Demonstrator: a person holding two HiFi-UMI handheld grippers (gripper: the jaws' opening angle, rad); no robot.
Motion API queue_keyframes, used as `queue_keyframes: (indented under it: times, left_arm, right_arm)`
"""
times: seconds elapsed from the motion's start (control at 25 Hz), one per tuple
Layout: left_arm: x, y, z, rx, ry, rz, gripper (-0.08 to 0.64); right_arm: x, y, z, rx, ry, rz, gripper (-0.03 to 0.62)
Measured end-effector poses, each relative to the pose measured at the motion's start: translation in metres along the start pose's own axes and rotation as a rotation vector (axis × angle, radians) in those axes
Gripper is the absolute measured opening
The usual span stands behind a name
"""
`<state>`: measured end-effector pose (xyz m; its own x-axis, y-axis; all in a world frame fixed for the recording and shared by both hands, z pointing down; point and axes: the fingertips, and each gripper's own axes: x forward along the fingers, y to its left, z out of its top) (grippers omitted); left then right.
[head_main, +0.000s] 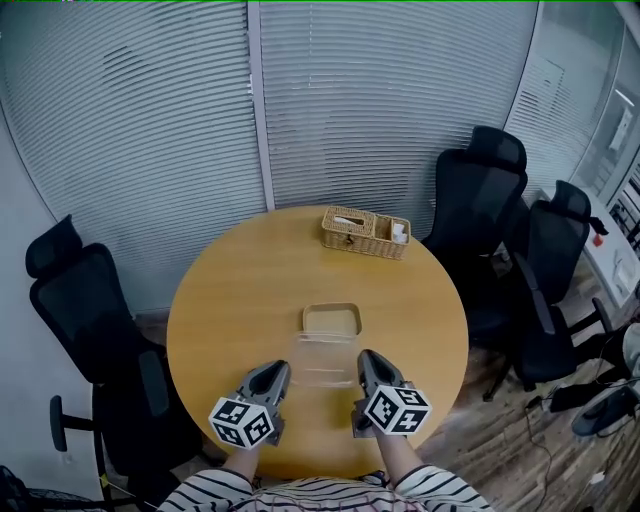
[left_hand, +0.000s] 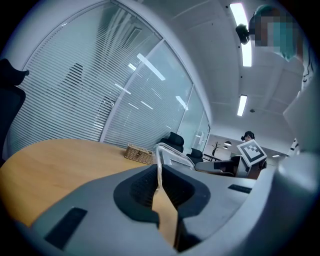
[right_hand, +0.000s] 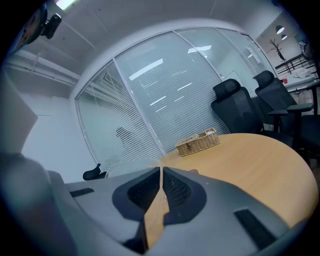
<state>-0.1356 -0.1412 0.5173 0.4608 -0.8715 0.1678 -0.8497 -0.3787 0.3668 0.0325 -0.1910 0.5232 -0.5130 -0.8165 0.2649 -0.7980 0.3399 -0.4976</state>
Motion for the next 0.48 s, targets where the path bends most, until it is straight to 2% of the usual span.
queue_keyframes:
  times: [0.48]
  left_arm:
    - [-0.04, -0.019, -0.022, -0.005, 0.019, -0.027, 0.043]
  right_arm:
    - [-0.046, 0.011, -0.031, 0.012, 0.014, -0.024, 0.04]
